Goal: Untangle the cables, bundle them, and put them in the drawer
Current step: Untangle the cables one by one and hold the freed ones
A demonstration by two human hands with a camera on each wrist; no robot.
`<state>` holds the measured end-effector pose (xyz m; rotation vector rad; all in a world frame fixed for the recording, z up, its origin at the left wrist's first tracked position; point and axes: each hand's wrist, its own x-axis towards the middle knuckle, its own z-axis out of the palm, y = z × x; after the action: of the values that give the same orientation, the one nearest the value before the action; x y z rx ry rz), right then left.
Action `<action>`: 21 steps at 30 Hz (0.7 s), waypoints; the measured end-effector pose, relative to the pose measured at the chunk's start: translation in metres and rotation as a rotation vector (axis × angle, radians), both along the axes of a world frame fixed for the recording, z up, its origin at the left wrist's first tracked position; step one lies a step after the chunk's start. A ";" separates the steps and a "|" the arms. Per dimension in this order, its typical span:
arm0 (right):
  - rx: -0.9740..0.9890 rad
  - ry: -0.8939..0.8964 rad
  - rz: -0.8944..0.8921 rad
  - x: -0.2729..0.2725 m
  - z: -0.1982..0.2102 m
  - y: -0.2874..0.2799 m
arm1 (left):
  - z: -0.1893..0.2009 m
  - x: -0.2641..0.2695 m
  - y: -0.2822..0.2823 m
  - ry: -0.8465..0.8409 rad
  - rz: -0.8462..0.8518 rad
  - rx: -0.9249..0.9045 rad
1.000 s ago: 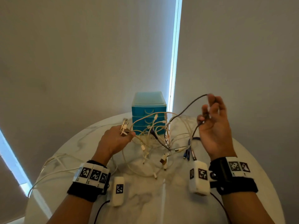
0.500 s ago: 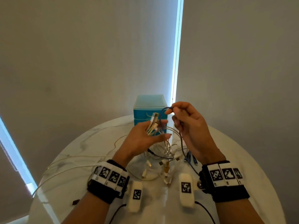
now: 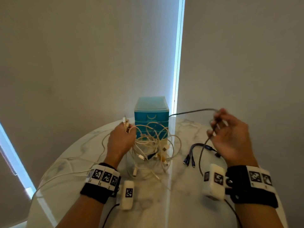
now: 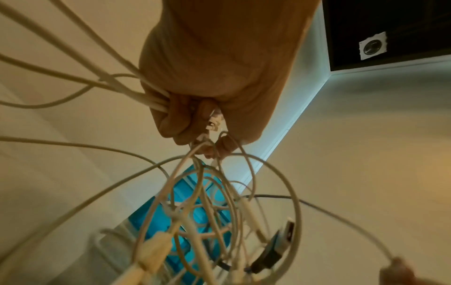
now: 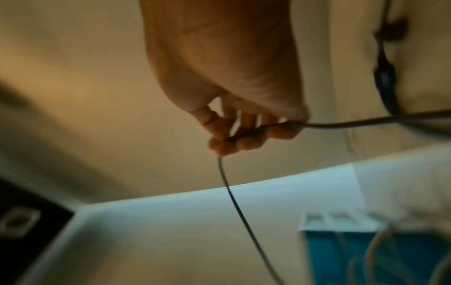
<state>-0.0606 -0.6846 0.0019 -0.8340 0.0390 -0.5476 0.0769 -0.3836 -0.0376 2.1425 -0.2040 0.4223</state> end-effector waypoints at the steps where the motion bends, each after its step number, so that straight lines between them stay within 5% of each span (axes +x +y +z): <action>1: -0.117 0.196 -0.083 0.004 -0.005 0.000 | 0.001 -0.001 0.002 -0.003 0.011 -0.055; 3: -0.395 0.476 -0.230 0.012 -0.012 0.003 | 0.002 -0.004 0.004 0.007 -0.003 -0.141; 7: -1.028 0.710 -0.552 0.020 -0.025 0.014 | 0.003 -0.013 0.005 0.029 -0.081 -0.281; 10: -1.226 0.396 -0.694 0.019 -0.017 0.043 | 0.004 -0.017 0.005 0.056 -0.136 -0.363; 13: -1.321 0.099 -0.560 0.028 -0.009 0.088 | 0.007 -0.021 0.004 0.092 -0.167 -0.379; 17: -1.552 0.216 -0.290 0.053 -0.033 0.120 | 0.009 -0.023 0.009 0.152 -0.216 -0.283; 21: -1.622 0.321 -0.255 0.059 -0.041 0.122 | 0.010 -0.024 0.018 0.119 -0.189 -0.053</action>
<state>-0.0021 -0.5622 -0.0389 -2.5224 -0.0165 -0.6255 0.0532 -0.3653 -0.0274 2.0661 -0.3212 0.1885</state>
